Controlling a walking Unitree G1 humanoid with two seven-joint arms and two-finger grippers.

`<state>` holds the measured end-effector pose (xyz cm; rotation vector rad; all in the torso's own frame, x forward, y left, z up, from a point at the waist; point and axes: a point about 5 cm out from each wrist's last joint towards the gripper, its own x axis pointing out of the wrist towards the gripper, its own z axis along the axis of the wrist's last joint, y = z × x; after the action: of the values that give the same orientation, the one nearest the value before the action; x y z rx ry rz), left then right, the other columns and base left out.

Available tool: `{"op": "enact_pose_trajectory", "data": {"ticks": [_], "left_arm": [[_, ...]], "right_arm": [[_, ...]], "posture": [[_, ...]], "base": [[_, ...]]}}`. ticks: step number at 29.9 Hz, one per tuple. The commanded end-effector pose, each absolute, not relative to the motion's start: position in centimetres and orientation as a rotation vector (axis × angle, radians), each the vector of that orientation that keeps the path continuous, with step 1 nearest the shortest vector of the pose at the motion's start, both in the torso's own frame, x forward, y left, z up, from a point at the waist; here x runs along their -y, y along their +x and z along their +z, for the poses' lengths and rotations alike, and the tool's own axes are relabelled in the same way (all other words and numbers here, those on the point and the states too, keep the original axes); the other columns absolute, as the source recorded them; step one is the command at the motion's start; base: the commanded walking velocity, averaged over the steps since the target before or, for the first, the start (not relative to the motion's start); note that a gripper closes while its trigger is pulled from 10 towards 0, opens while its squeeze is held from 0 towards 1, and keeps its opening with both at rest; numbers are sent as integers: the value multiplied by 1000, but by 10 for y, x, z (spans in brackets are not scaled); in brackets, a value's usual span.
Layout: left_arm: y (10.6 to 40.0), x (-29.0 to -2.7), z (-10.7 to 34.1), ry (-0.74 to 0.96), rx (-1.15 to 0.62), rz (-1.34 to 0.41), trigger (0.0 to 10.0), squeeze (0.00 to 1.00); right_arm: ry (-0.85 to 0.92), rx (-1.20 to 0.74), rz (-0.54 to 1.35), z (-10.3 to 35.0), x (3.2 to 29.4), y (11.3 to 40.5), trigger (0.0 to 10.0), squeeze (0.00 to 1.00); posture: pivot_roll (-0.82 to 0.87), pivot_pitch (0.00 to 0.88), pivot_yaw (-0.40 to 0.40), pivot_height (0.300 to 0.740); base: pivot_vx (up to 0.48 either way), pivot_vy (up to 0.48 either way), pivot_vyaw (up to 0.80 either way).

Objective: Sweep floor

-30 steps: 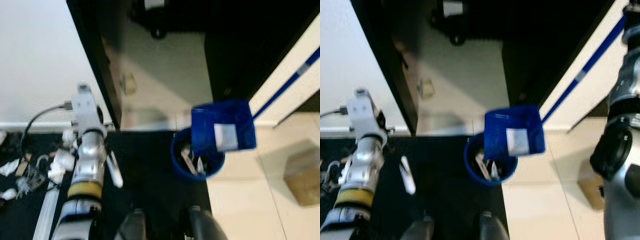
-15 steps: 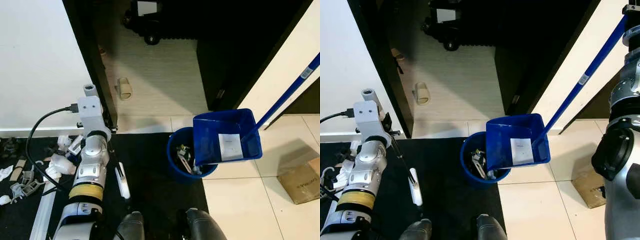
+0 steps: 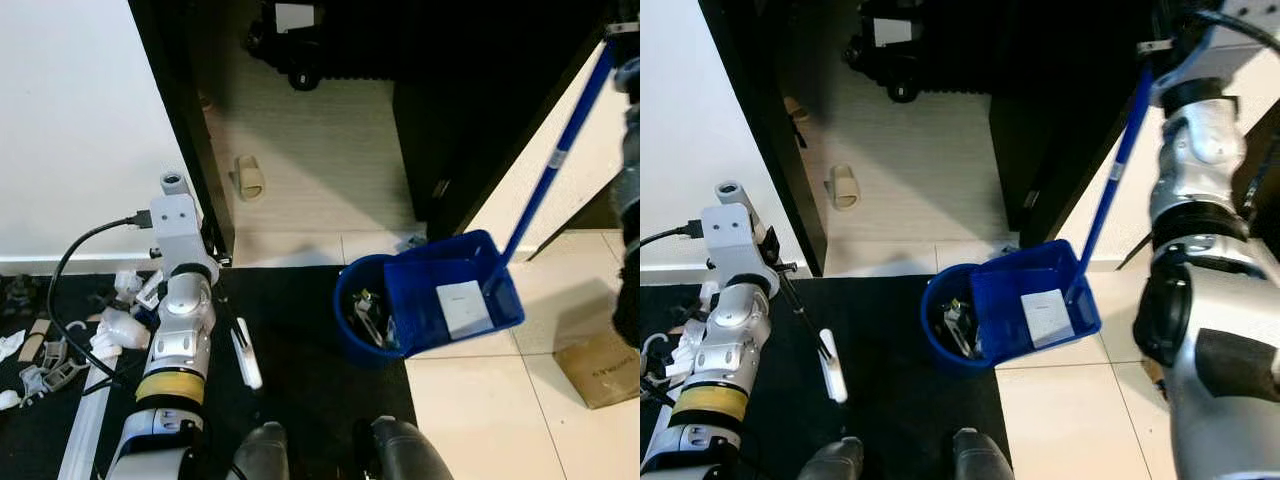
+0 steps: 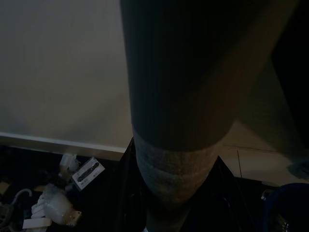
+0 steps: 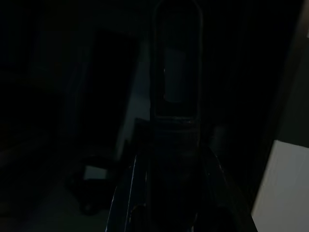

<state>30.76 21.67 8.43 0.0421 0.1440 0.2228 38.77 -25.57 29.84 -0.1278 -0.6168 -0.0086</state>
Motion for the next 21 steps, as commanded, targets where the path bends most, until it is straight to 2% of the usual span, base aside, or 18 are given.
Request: {"op": "enact_pose_trajectory", "data": {"ticks": [1,3,8,12,15,21], "left_arm": [[307,-214,90,49,-103,221,10000,0],[305,-216,90,51,-103,228,10000,0],[305,-216,90,51,-103,231,10000,0],[305,-215,90,48,-101,234,10000,0],[305,-215,90,48,-101,234,10000,0],[304,-214,89,44,-103,232,10000,0]], "right_arm": [[-176,684,17,305,248,385,10000,0],[-219,704,57,301,232,386,10000,0],[-245,730,105,297,215,386,10000,0],[-294,769,203,287,183,384,10000,0],[-296,776,215,285,179,384,10000,0],[-281,802,325,269,142,378,10000,0]], "posture": [[48,33,-102,740],[50,43,-105,740],[47,45,-106,740],[43,50,-109,740],[43,50,-109,740],[40,54,-115,740]], "base": [[0,0,0],[0,0,0],[0,0,0],[0,0,0],[0,0,0],[0,0,0]]}}
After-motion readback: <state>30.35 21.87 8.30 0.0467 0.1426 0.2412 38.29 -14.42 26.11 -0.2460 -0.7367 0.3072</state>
